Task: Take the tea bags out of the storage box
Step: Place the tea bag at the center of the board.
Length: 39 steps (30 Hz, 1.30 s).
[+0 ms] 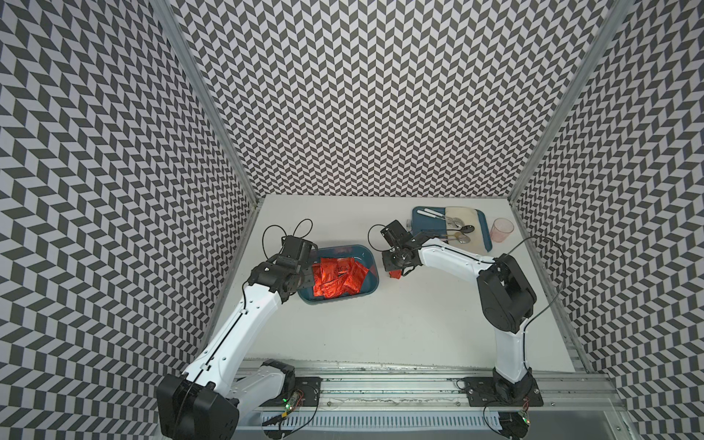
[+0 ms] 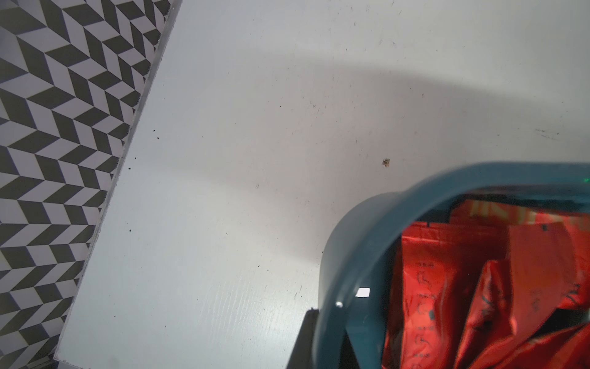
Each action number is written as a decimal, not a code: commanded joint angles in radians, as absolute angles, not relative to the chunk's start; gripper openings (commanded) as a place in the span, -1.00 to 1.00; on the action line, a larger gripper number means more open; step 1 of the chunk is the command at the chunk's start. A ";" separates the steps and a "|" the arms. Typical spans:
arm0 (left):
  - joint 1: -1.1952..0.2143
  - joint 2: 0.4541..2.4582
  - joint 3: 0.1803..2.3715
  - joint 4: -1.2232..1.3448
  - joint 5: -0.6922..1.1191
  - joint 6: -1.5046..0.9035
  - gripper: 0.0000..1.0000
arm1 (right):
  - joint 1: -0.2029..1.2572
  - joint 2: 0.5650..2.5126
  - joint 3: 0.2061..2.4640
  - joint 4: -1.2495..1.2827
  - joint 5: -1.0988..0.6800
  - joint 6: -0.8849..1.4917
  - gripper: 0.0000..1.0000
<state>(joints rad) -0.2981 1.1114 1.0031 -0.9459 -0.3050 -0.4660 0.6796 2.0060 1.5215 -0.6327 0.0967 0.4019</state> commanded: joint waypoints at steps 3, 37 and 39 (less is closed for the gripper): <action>-0.293 1.100 1.040 -0.936 -0.308 -0.472 -1.00 | 0.687 2.028 1.547 -0.618 0.057 0.418 -0.67; -0.291 1.101 1.038 -0.925 -0.311 -0.466 -1.00 | 0.627 2.023 1.405 -0.499 -0.146 0.387 0.71; -0.292 1.102 1.038 -0.925 -0.311 -0.465 -1.00 | 0.627 2.017 1.387 -0.488 -0.156 0.398 0.70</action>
